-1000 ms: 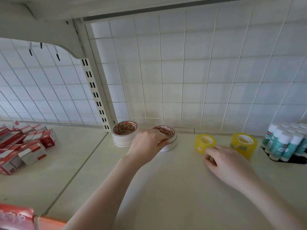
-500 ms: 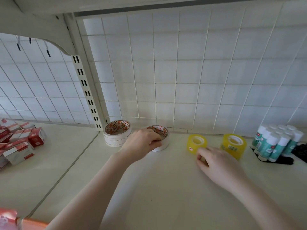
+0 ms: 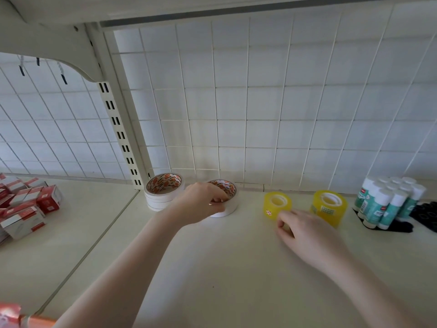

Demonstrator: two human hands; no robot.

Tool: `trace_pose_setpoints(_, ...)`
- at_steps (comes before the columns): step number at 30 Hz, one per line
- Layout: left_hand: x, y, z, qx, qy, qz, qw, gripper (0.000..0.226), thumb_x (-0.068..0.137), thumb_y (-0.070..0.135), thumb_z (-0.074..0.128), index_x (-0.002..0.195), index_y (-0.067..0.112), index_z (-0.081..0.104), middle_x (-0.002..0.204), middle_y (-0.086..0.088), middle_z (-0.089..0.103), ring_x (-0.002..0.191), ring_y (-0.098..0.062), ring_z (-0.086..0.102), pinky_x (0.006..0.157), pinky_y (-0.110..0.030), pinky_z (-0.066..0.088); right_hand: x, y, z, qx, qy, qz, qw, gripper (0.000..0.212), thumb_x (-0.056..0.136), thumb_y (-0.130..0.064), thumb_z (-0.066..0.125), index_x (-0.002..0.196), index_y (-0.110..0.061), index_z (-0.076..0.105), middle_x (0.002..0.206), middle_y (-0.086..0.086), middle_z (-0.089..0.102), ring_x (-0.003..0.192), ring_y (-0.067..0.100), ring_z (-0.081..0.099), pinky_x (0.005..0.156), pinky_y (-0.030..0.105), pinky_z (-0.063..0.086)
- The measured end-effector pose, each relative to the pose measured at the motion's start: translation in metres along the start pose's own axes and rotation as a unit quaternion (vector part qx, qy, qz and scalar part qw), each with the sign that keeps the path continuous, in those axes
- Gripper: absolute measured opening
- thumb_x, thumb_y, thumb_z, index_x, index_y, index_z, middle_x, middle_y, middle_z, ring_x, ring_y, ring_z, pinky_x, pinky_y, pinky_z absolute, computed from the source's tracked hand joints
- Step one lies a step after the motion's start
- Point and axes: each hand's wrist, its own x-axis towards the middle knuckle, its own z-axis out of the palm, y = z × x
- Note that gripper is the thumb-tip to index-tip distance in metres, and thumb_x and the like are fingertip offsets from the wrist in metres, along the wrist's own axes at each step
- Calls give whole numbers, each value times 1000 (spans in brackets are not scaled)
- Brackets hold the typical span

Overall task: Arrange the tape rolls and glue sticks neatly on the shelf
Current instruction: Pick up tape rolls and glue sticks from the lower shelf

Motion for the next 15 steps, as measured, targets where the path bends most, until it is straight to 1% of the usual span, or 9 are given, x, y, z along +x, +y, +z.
trace_pose_setpoints(3,0,0,-1,-3,-12,-13,1000,16,85,27,60,97,22,70,93,5,67,90,-18,59,84,-36,47,0,0,0,-2,-4,1,1000,13,94,-32,43,96,-23,53,96,-5,58,94,15,53,71,28,40)
trace_pose_setpoints(5,0,1,-3,-13,-17,-20,1000,22,79,32,57,91,19,69,89,-1,67,87,-22,58,83,-38,48,-1,0,-1,1,-5,5,1000,13,94,-32,43,96,-23,53,96,-5,58,93,15,53,70,28,41)
trace_pose_setpoints(6,0,1,-3,-19,-18,-23,999,22,78,32,58,90,18,69,89,-2,67,87,-22,58,83,-38,48,-1,0,-1,4,-6,8,1000,13,94,-32,43,96,-23,53,95,-5,58,92,15,52,70,29,41)
trace_pose_setpoints(8,0,0,-3,-32,-15,-22,999,13,81,23,63,91,19,71,87,-1,68,87,-22,59,84,-37,48,-2,0,-2,7,-4,9,1000,14,94,-31,43,96,-22,53,95,-5,58,92,16,52,71,30,43)
trace_pose_setpoints(11,0,0,-4,-40,-11,-19,999,12,82,19,65,92,21,72,88,2,68,88,-20,60,83,-36,49,-3,-1,-3,15,1,7,1000,14,94,-30,44,96,-20,54,94,-3,59,91,17,53,71,31,43)
trace_pose_setpoints(13,-2,3,-4,-14,-12,-15,1000,13,85,20,62,95,18,70,91,2,67,90,-20,59,83,-35,47,-2,-1,-4,11,-2,5,1000,14,94,-30,44,96,-21,54,95,-4,58,92,17,53,71,30,42)
trace_pose_setpoints(15,-6,6,-3,47,-7,1,999,17,87,21,59,101,17,68,99,2,65,96,-19,57,83,-34,45,-4,1,-6,8,-17,-1,1000,15,94,-32,44,98,-22,54,97,-5,57,95,15,52,73,28,41)
